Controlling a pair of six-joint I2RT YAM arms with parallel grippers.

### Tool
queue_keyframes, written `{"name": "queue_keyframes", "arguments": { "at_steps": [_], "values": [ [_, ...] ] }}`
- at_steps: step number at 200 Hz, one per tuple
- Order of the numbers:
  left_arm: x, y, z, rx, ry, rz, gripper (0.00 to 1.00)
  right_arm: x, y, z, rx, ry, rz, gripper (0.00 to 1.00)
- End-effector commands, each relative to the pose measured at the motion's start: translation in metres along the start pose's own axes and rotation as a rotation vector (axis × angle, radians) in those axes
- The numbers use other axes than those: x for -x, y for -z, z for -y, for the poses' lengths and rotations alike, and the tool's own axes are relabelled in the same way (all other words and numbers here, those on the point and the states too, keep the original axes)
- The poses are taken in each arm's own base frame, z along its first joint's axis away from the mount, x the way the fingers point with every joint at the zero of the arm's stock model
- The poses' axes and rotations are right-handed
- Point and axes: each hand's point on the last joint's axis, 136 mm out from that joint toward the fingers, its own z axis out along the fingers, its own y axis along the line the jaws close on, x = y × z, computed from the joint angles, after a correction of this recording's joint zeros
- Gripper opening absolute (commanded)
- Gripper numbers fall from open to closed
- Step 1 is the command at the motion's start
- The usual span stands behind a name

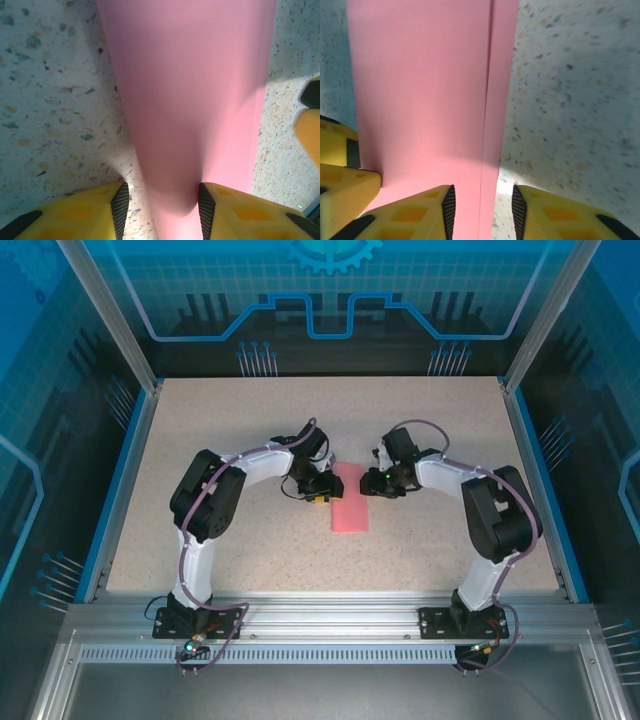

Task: Fold a paper plane with a square sheet of paper (fold left side to right side)
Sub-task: First fold in half a square sheet of paper at the center of the table.

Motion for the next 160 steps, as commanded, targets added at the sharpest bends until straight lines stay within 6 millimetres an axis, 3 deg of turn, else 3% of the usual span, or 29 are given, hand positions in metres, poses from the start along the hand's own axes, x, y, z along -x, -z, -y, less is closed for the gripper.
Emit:
{"name": "queue_keyframes", "arguments": {
  "at_steps": [1, 65, 69, 90, 160],
  "values": [
    [-0.007, -0.011, -0.010, 0.049, 0.034, -0.042, 0.45, 0.008, 0.025, 0.011, -0.070, -0.010, 0.103, 0.43],
    [-0.011, -0.021, -0.010, 0.065, 0.022, -0.084, 0.45, 0.019, 0.066, 0.015, -0.056, -0.073, 0.267, 0.64],
    [-0.012, -0.022, -0.010, 0.067, 0.023, -0.088, 0.45, 0.011, 0.063, 0.020, -0.060, -0.081, 0.255, 0.66],
    [-0.014, -0.025, -0.009, 0.075, 0.012, -0.103, 0.45, 0.010, 0.068, 0.022, -0.049, -0.097, 0.272, 0.73],
    [-0.019, -0.033, -0.006, 0.107, -0.025, -0.146, 0.46, 0.008, 0.074, 0.027, -0.052, -0.110, 0.284, 0.76]
  ]
}}
